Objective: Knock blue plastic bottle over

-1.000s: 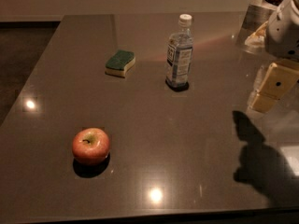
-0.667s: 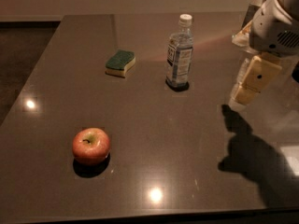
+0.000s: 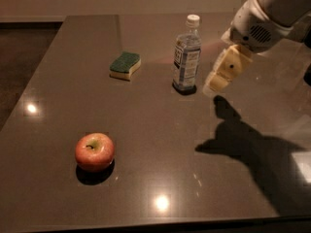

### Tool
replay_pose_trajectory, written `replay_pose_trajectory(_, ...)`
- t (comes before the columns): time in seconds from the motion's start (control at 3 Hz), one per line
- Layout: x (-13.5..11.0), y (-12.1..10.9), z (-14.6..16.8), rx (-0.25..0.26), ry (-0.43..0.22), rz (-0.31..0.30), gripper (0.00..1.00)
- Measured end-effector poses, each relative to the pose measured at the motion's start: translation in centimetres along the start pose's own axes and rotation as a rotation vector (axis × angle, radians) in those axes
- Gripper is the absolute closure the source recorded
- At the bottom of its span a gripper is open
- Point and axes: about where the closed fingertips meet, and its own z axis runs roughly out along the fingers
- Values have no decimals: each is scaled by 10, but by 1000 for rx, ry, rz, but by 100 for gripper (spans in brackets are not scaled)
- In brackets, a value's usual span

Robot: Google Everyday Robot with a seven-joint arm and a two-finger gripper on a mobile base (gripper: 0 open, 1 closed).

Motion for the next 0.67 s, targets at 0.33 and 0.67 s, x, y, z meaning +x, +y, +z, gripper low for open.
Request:
replay_pose_trajectory(0.33,-13,-20,15,56,-54,106,0)
replay_pose_trajectory(0.67,-24,-40,29,102,-119,187,0)
